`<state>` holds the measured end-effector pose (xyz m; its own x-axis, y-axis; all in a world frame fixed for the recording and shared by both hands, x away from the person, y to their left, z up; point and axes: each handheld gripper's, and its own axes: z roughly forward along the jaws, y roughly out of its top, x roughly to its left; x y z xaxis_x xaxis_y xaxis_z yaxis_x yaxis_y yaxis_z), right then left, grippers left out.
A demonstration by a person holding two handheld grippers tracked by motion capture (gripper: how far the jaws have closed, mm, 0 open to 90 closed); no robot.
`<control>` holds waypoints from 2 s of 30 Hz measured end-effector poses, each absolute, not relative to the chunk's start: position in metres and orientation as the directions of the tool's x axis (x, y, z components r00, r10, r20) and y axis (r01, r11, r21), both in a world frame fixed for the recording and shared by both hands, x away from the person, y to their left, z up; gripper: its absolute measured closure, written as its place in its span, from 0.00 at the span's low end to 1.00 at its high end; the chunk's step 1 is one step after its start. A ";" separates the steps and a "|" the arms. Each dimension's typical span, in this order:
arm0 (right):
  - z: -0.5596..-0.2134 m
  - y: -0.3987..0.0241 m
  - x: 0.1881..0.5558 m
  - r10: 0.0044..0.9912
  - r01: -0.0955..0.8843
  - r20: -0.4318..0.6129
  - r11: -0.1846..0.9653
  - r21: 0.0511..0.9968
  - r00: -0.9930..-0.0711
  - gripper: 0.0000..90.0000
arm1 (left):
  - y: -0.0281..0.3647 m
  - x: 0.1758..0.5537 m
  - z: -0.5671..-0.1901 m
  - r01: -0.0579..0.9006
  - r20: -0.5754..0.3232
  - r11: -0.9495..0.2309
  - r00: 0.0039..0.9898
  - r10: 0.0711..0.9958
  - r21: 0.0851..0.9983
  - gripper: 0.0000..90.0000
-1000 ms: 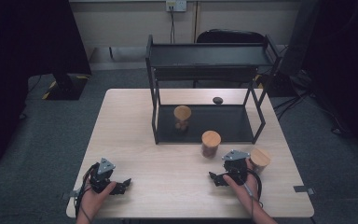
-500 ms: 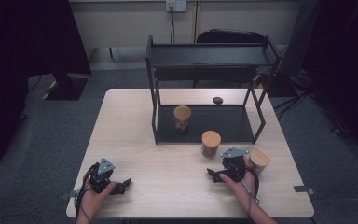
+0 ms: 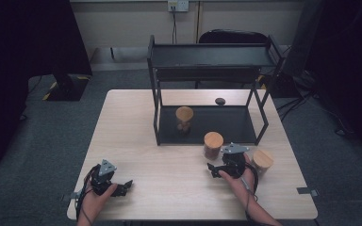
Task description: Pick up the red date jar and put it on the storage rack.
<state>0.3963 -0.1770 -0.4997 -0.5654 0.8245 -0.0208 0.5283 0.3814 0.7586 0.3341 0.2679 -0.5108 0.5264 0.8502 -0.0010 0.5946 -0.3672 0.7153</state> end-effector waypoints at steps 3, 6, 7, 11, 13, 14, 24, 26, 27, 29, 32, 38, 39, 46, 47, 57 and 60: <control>-0.498 -0.175 0.400 0.829 0.531 -0.012 0.369 0.762 -0.559 0.03 | 0.268 0.334 -0.511 0.594 -0.001 -0.368 0.527 0.850 0.715 0.00; -0.497 -0.174 0.404 0.837 0.530 -0.007 0.353 0.771 -0.547 0.05 | 0.268 0.334 -0.511 0.595 -0.001 -0.367 0.526 0.850 0.715 0.00; -0.497 -0.173 0.405 0.839 0.529 -0.006 0.350 0.773 -0.545 0.05 | 0.268 0.334 -0.511 0.595 -0.001 -0.368 0.527 0.850 0.715 0.00; -0.496 -0.172 0.410 0.847 0.532 0.012 0.324 0.782 -0.532 0.08 | 0.268 0.334 -0.511 0.595 -0.001 -0.368 0.527 0.850 0.715 0.00; -0.496 -0.172 0.412 0.849 0.529 0.013 0.317 0.787 -0.529 0.10 | 0.268 0.334 -0.511 0.595 -0.001 -0.368 0.527 0.850 0.715 0.00; -0.496 -0.172 0.413 0.849 0.529 0.015 0.315 0.788 -0.528 0.11 | 0.268 0.334 -0.511 0.595 -0.001 -0.368 0.527 0.850 0.715 0.00; -0.495 -0.170 0.421 0.852 0.519 0.036 0.284 0.806 -0.523 0.20 | 0.268 0.334 -0.511 0.594 -0.001 -0.367 0.527 0.850 0.715 0.00; -0.494 -0.168 0.422 0.850 0.509 0.026 0.290 0.811 -0.527 0.21 | 0.268 0.334 -0.511 0.594 -0.001 -0.367 0.527 0.850 0.715 0.00; -0.493 -0.167 0.423 0.846 0.501 0.019 0.297 0.813 -0.533 0.23 | 0.268 0.334 -0.511 0.595 -0.001 -0.367 0.526 0.850 0.715 0.00; -0.492 -0.166 0.424 0.841 0.495 0.022 0.297 0.816 -0.540 0.26 | 0.268 0.334 -0.511 0.594 -0.001 -0.367 0.526 0.850 0.716 0.00; -0.490 -0.164 0.425 0.839 0.487 0.000 0.316 0.815 -0.544 0.28 | 0.268 0.334 -0.511 0.594 -0.001 -0.367 0.526 0.850 0.715 0.00; -0.490 -0.164 0.426 0.834 0.484 -0.006 0.326 0.812 -0.551 0.28 | 0.268 0.334 -0.511 0.595 -0.001 -0.367 0.526 0.850 0.715 0.00; -0.489 -0.163 0.426 0.834 0.484 -0.007 0.328 0.811 -0.552 0.28 | 0.268 0.334 -0.511 0.595 -0.001 -0.367 0.526 0.850 0.716 0.00; -0.487 -0.161 0.427 0.826 0.473 -0.030 0.353 0.807 -0.563 0.28 | 0.268 0.334 -0.511 0.594 -0.001 -0.367 0.526 0.850 0.716 0.00; -0.485 -0.161 0.427 0.824 0.471 -0.033 0.356 0.807 -0.566 0.28 | 0.268 0.334 -0.511 0.594 -0.001 -0.367 0.526 0.850 0.715 0.00; -0.477 -0.159 0.430 0.818 0.474 -0.022 0.355 0.806 -0.575 0.28 | 0.268 0.334 -0.511 0.595 -0.001 -0.367 0.526 0.850 0.715 0.00; -0.475 -0.160 0.432 0.817 0.475 -0.016 0.351 0.807 -0.577 0.28 | 0.268 0.334 -0.511 0.595 -0.001 -0.367 0.526 0.850 0.715 0.00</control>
